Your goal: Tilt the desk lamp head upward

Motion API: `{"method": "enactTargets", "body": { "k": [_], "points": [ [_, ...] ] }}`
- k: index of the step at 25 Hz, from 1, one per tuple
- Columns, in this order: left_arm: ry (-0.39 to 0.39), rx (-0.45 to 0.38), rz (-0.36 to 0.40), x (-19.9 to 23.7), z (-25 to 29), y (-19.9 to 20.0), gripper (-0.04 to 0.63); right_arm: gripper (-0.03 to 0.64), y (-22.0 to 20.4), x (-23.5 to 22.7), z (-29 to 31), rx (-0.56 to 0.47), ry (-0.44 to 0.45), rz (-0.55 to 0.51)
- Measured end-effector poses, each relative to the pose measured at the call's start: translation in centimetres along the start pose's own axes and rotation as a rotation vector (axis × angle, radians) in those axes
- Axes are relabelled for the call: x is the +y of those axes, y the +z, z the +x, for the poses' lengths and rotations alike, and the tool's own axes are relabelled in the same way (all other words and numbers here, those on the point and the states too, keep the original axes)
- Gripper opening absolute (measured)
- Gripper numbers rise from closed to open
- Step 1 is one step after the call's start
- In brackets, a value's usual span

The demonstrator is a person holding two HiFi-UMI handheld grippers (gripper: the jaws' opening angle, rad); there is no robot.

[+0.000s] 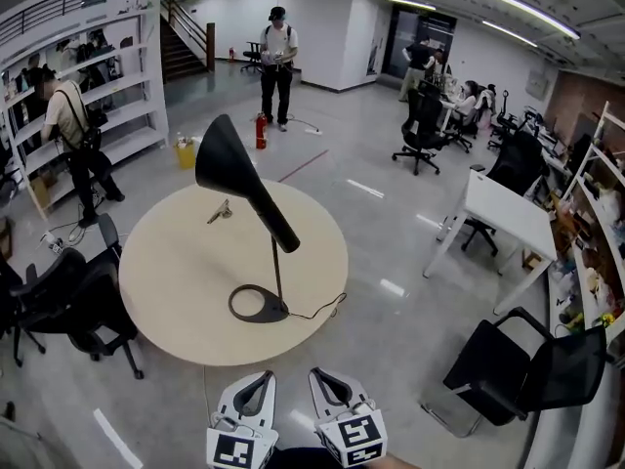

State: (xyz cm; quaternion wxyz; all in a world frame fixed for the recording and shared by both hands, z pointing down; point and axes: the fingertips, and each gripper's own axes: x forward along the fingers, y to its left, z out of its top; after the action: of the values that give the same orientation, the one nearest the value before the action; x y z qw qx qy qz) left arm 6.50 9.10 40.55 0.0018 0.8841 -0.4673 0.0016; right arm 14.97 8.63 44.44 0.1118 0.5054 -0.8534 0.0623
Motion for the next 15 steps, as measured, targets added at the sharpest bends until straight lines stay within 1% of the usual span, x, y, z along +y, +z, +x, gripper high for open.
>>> {"method": "enactTargets", "body": {
  "k": [4, 9, 15],
  "points": [
    [0.035, 0.032, 0.019, -0.7, -2.4, -0.6, 0.047, 0.017, -1.0, 0.4, -3.1, -0.013, 0.025, 0.015],
    [0.079, 0.074, 0.049, -1.6, -5.4, -1.2, 0.048, 0.017, -1.1, 1.3, -5.3, -0.037, 0.026, 0.026],
    [0.135, 0.121, 0.079, -3.1, -8.9, -2.0, 0.048, 0.017, -1.4, 4.9, -6.4, -0.031, 0.027, 0.028]
  ]
}}
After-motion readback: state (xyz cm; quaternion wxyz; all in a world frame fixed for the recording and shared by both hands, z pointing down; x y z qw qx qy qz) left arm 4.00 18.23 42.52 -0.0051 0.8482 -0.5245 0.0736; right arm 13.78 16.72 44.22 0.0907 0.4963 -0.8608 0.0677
